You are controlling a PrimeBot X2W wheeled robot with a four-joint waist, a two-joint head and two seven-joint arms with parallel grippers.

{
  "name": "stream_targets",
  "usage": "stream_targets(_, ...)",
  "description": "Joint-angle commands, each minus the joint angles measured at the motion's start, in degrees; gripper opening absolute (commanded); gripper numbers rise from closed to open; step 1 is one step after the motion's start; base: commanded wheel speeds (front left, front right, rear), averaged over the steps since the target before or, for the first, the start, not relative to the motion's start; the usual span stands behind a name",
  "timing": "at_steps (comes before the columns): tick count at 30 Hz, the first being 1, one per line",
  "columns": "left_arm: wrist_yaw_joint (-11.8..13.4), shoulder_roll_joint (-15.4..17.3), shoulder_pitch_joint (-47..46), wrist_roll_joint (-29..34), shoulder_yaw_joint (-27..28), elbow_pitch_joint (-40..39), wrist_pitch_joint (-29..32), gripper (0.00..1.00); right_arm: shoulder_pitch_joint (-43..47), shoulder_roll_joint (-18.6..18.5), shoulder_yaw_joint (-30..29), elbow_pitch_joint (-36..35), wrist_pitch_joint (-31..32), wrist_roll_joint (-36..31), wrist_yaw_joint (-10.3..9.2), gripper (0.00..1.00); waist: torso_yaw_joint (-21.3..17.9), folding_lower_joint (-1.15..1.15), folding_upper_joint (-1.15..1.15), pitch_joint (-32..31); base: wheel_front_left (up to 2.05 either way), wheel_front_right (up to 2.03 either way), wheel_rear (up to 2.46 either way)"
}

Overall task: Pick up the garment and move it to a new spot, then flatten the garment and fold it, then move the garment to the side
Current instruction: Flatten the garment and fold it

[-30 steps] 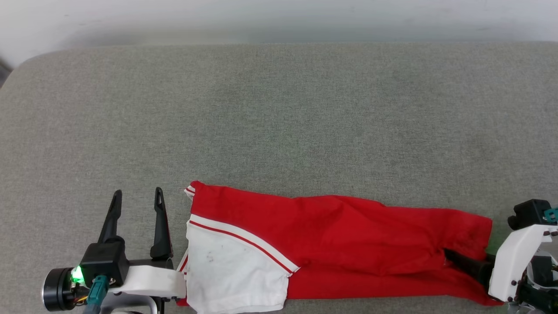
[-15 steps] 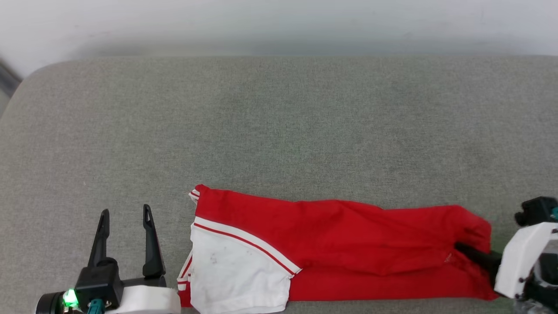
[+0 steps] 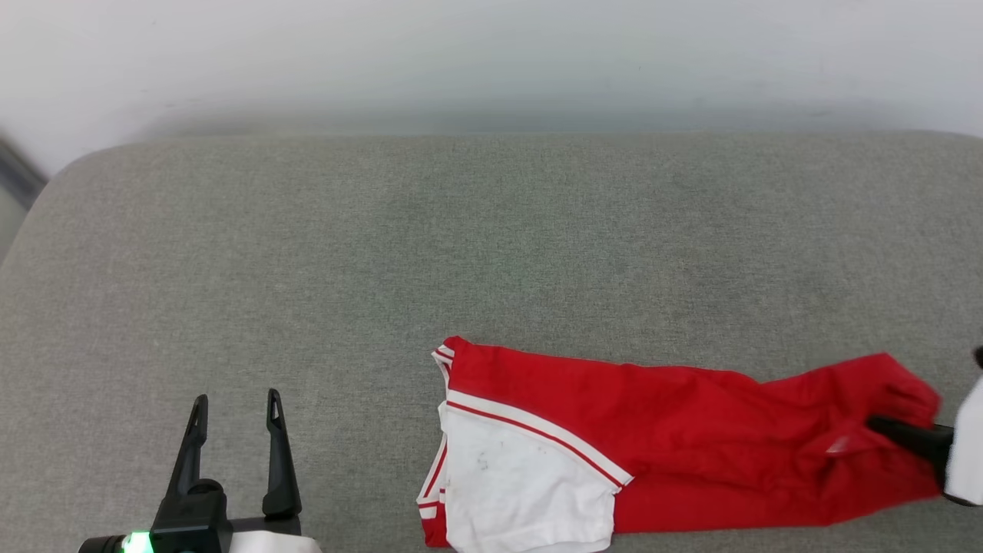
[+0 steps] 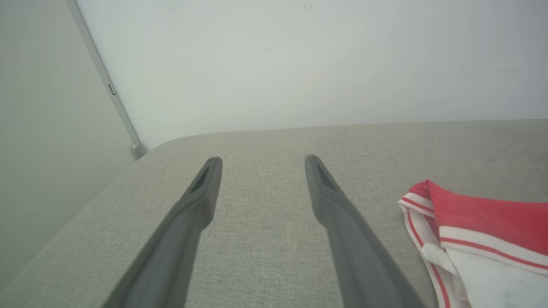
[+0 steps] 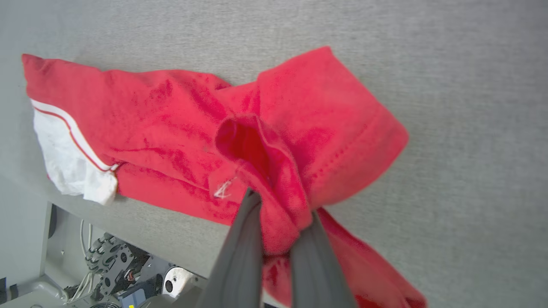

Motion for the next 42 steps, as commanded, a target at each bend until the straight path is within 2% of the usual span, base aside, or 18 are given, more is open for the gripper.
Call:
stream_targets(1, -0.21, -0.17, 0.56, 0.35, 0.09, 0.0, -0.27, 1.0, 0.37, 0.86, -0.03, -1.07, 0.33, 0.35, 0.0, 0.0, 0.03, 0.0, 0.0, -0.01, 0.0, 0.0, 0.0)
stream_targets(2, -0.34, -0.26, 0.61, 0.4, 0.09, 0.0, -0.27, 1.0, 0.37, 1.6, -0.03, -2.83, 0.83, 0.54, 0.0, 0.0, 0.06, 0.0, 0.0, -0.02, 0.0, 0.0, 0.0)
stream_targets(3, -0.48, -0.59, 0.61, 0.81, 0.07, 0.0, -0.27, 1.0, -0.26, 3.71, 1.35, -8.42, 3.17, -0.31, 0.0, 0.0, 0.16, 0.0, 0.0, 0.16, 0.0, 0.0, 0.0)
stream_targets(7, -0.82, -0.93, -0.14, 1.09, -0.18, 0.01, -0.27, 1.0, -3.19, 7.3, 4.97, -15.06, 6.4, -3.23, 0.0, 0.0, 0.44, 0.0, 0.0, 1.08, 0.0, 0.0, 0.0)
stream_targets(14, -1.49, -1.45, -2.37, 1.24, -0.96, 0.23, -0.27, 1.0, -11.02, 14.51, 14.68, -18.62, 9.19, -8.95, 0.0, 0.0, 1.72, 0.0, 0.0, 3.65, 0.0, 0.0, 0.0)
stream_targets(19, -1.87, -1.74, -3.85, 1.17, -1.07, 0.45, -0.27, 1.0, -17.23, 19.0, 23.59, -15.63, 7.98, -13.38, 0.0, 0.0, 2.5, 0.0, 0.0, 5.57, 0.0, 0.0, 0.0)
stream_targets(25, -2.22, -2.03, -5.3, 0.97, -1.18, 1.0, -0.27, 1.0, -24.04, 22.93, 33.17, -6.18, 3.54, -18.68, 0.0, 0.0, 2.86, 0.0, 0.0, 7.24, 0.0, 0.0, 0.0)
stream_targets(30, -2.33, -2.27, -6.09, 1.04, -1.38, 1.36, -0.27, 1.0, -26.59, 25.23, 39.37, 2.28, 0.64, -18.94, -0.01, 0.0, 2.98, 0.0, 0.0, 7.96, 0.0, 0.0, 0.0)
stream_targets(34, -2.37, -2.37, -6.15, 1.08, -1.1, 1.71, -0.27, 1.0, -27.91, 26.22, 40.98, 5.75, -3.04, -17.27, -0.01, 0.0, 2.52, 0.0, 0.0, 7.71, 0.0, 0.0, 0.0)
stream_targets(35, -2.44, -2.4, -6.06, 1.07, -1.02, 1.8, -0.27, 1.0, -28.36, 26.12, 41.37, 6.08, -4.23, -17.13, -0.02, 0.04, 2.32, 0.0, 0.0, 7.46, 0.0, 0.0, 0.0)
stream_targets(36, -2.47, -2.41, -5.86, 1.12, -0.92, 1.96, -0.27, 1.0, -28.6, 26.06, 41.89, 6.02, -5.13, -16.47, -0.01, 0.38, 2.09, 0.0, 0.0, 7.13, 0.0, 0.0, 0.0)
stream_targets(37, -2.51, -2.41, -5.62, 1.15, -0.78, 2.06, -0.27, 1.0, -28.78, 25.94, 42.16, 5.68, -6.01, -15.6, -0.01, 1.0, 1.78, 0.0, 0.0, 6.77, 0.0, 0.0, 0.0)
stream_targets(42, -3.02, -2.49, -4.41, 0.94, -0.54, 2.52, -0.28, 1.0, -32.07, 21.91, 42.09, 2.06, -14.92, -16.4, -0.02, 1.0, 0.32, 0.0, 0.0, 4.51, 0.0, 0.0, 0.0)
